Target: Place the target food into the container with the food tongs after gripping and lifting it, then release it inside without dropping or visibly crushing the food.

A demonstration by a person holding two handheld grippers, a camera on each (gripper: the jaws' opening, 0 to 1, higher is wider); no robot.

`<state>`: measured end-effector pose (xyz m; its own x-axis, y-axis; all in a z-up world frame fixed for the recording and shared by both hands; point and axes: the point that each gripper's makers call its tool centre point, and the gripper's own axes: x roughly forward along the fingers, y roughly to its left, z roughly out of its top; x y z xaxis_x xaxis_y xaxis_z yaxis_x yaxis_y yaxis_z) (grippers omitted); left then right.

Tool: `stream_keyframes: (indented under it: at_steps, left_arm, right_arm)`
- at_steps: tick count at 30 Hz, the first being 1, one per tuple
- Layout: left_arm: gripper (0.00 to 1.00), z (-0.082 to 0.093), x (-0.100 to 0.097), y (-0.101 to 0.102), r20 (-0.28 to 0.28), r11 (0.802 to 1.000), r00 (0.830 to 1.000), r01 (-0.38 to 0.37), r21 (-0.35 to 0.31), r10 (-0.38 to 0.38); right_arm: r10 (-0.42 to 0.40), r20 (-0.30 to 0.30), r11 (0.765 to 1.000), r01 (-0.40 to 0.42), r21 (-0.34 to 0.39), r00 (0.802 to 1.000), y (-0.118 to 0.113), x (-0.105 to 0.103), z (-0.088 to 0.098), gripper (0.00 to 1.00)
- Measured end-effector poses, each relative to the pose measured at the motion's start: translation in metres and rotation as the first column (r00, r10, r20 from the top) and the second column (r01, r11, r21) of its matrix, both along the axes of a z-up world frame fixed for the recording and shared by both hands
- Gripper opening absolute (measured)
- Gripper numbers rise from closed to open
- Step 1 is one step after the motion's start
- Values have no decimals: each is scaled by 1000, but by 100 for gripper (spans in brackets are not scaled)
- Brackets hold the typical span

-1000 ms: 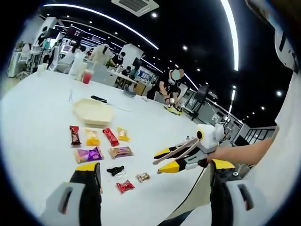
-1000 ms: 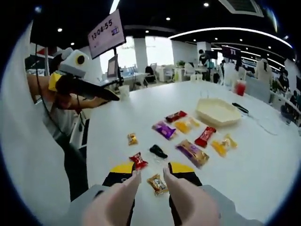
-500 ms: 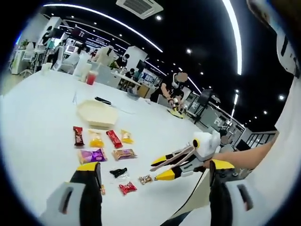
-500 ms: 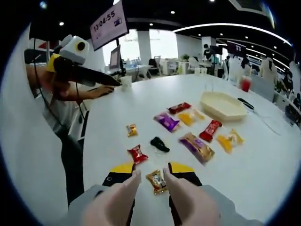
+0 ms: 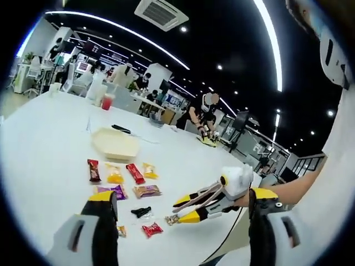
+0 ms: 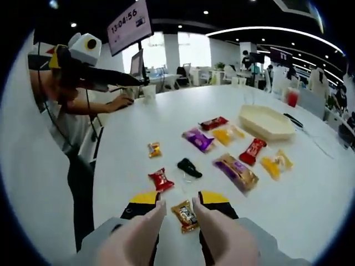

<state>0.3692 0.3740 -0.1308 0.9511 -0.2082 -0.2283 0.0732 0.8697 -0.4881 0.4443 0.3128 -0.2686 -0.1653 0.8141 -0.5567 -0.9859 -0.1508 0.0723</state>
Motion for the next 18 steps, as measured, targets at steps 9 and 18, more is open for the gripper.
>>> stream_keyframes:
  at_steps: [9, 18]
  left_arm:
    - [88, -6, -2, 3, -25, 999, 1000, 8, 34, -7]
    - [98, -13, -7, 4, -60, 999, 998, 6, 47, -4]
  right_arm:
    - [40, 43, 998, -38, -53, 998, -2, -8, -13, 26]
    - [42, 64, 998, -39, -50, 997, 0, -5, -14, 26]
